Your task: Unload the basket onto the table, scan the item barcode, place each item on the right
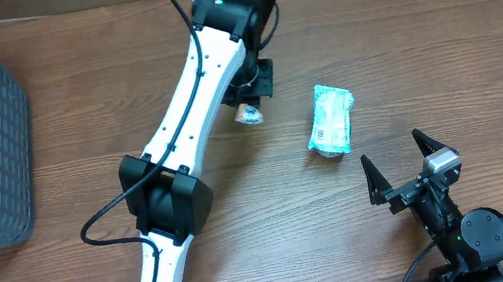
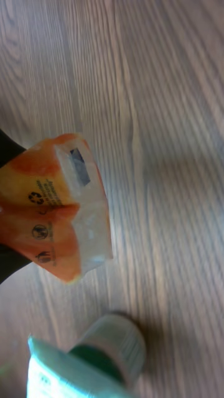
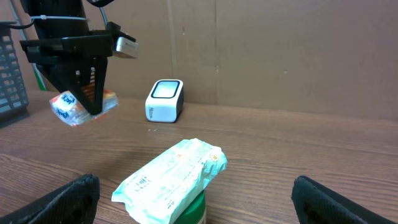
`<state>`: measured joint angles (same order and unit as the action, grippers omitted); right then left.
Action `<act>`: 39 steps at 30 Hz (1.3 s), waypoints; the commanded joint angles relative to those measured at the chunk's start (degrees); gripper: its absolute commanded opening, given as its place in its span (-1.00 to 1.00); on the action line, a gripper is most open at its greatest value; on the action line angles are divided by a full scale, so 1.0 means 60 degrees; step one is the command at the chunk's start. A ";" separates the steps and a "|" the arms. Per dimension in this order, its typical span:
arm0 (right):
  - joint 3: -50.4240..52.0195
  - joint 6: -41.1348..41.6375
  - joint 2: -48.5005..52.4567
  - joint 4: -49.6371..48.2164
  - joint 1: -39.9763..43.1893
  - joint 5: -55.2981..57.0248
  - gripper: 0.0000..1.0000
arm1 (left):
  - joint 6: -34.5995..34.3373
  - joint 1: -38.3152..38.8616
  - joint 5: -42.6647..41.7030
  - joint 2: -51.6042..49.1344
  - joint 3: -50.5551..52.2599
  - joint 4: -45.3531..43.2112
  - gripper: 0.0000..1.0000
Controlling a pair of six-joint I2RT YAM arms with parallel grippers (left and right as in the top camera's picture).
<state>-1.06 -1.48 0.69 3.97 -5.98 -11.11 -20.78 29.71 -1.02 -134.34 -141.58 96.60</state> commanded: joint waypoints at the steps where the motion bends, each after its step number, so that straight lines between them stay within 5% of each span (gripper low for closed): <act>1: 0.0102 0.0069 -0.0076 -0.0044 0.0062 0.0095 1.00 | -0.0200 0.0124 0.0605 0.0193 0.0248 -0.0026 -0.78; 10: 0.0102 0.0069 -0.0076 -0.0044 0.0062 0.0095 1.00 | -0.1745 0.0517 0.0433 0.0160 0.1851 -0.1115 -0.72; 21: 0.0102 0.0069 -0.0076 -0.0044 0.0062 0.0095 1.00 | -0.2269 0.1286 -0.0408 0.0160 0.4459 -0.3705 -0.69; 27: 0.0102 0.0069 -0.0076 -0.0044 0.0062 0.0095 1.00 | -0.2025 0.1246 -0.0616 0.0164 0.4441 -0.3803 0.00; 38: 0.0102 0.0069 -0.0076 -0.0044 0.0062 0.0095 1.00 | 0.0069 0.0776 -0.1443 0.0171 0.1279 -0.2069 0.25; 39: 0.0102 0.0069 -0.0076 -0.0044 0.0062 0.0095 1.00 | 0.0350 0.0798 -0.1548 0.0171 0.1096 -0.2033 0.40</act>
<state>-1.06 -1.45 0.69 3.99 -5.98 -11.14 -26.52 34.35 -7.11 -134.39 -129.80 83.33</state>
